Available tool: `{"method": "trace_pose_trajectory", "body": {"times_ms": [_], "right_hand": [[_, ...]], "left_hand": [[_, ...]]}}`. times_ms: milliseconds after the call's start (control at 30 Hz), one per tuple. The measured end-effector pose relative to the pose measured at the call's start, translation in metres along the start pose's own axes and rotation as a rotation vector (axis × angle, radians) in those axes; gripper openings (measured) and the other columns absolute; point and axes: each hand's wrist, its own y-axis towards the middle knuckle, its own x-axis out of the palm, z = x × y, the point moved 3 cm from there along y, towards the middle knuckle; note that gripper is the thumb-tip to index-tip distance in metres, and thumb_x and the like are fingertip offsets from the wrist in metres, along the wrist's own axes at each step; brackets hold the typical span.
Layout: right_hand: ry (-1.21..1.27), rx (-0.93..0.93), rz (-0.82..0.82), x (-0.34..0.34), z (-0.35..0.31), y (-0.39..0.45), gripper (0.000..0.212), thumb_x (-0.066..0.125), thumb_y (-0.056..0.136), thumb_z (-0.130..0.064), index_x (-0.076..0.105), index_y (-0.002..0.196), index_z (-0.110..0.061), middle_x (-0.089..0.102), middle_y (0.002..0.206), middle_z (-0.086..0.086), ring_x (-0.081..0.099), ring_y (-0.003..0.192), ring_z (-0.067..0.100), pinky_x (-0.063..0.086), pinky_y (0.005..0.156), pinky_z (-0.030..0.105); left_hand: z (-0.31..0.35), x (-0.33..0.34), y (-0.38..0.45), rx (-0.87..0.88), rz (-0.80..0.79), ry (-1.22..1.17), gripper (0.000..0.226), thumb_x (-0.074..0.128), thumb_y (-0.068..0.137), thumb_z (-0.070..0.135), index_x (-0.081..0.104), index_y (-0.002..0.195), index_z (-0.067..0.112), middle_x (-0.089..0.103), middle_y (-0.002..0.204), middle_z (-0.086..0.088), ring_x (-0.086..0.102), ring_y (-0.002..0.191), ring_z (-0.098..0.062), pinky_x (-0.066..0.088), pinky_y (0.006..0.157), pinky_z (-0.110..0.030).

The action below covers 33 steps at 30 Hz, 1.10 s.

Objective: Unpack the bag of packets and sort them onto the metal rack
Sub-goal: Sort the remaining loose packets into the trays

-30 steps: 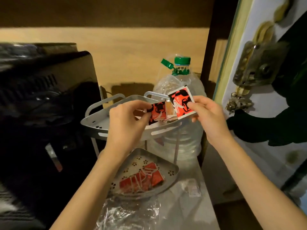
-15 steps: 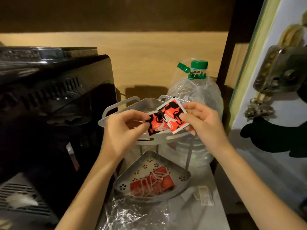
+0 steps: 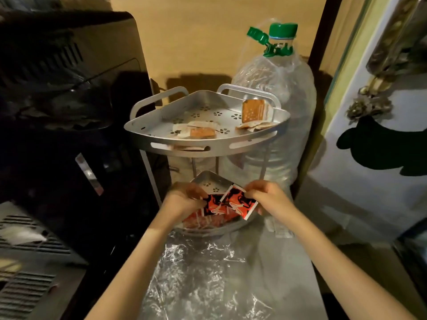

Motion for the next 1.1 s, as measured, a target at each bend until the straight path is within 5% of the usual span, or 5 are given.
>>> {"method": "trace_pose_trajectory", "body": {"times_ms": [167, 300, 500, 700, 1100], "right_hand": [[0.004, 0.066, 0.104, 0.017, 0.046, 0.029, 0.011, 0.062, 0.080, 0.001, 0.064, 0.088, -0.006, 0.062, 0.068, -0.001, 0.058, 0.052, -0.004, 0.044, 0.054, 0.014], [-0.110, 0.135, 0.115, 0.032, 0.066, 0.050, 0.017, 0.065, 0.080, -0.004, 0.065, 0.097, -0.002, 0.067, 0.091, 0.013, 0.063, 0.085, 0.022, 0.044, 0.073, 0.026], [-0.333, 0.076, 0.113, 0.043, 0.075, 0.060, 0.018, 0.068, 0.080, -0.016, 0.070, 0.095, -0.007, 0.072, 0.095, 0.009, 0.065, 0.086, 0.018, 0.050, 0.082, 0.030], [-0.519, 0.041, 0.177, 0.041, 0.075, 0.060, 0.024, 0.069, 0.079, -0.032, 0.074, 0.092, -0.013, 0.070, 0.092, 0.006, 0.060, 0.092, 0.020, 0.044, 0.081, 0.027], [-0.048, 0.141, 0.188, -0.048, 0.101, 0.031, 0.023, 0.058, 0.086, -0.006, 0.063, 0.107, -0.014, 0.066, 0.102, 0.010, 0.062, 0.102, 0.027, 0.050, 0.091, 0.037]], "left_hand": [[-0.040, 0.024, 0.028, -0.106, 0.137, 0.138, 0.026, 0.062, 0.076, -0.004, 0.051, 0.069, 0.019, 0.060, 0.076, 0.004, 0.055, 0.074, -0.010, 0.036, 0.053, -0.006], [-0.055, 0.034, 0.042, -0.138, 0.187, 0.140, 0.028, 0.059, 0.080, -0.003, 0.045, 0.070, 0.019, 0.053, 0.078, 0.005, 0.051, 0.082, -0.015, 0.033, 0.054, -0.015], [-0.071, 0.050, 0.066, -0.124, 0.179, 0.142, 0.012, 0.063, 0.076, -0.006, 0.064, 0.087, -0.001, 0.065, 0.086, -0.010, 0.053, 0.078, -0.015, 0.033, 0.058, -0.013], [-0.075, 0.058, 0.070, -0.103, 0.132, 0.341, 0.013, 0.065, 0.079, 0.009, 0.067, 0.091, 0.004, 0.068, 0.100, -0.013, 0.061, 0.093, -0.024, 0.034, 0.068, -0.022], [0.016, 0.123, 0.054, 0.347, -0.159, 0.348, 0.024, 0.057, 0.085, 0.017, 0.067, 0.106, 0.018, 0.069, 0.110, -0.003, 0.062, 0.099, -0.020, 0.049, 0.088, -0.033]]}}
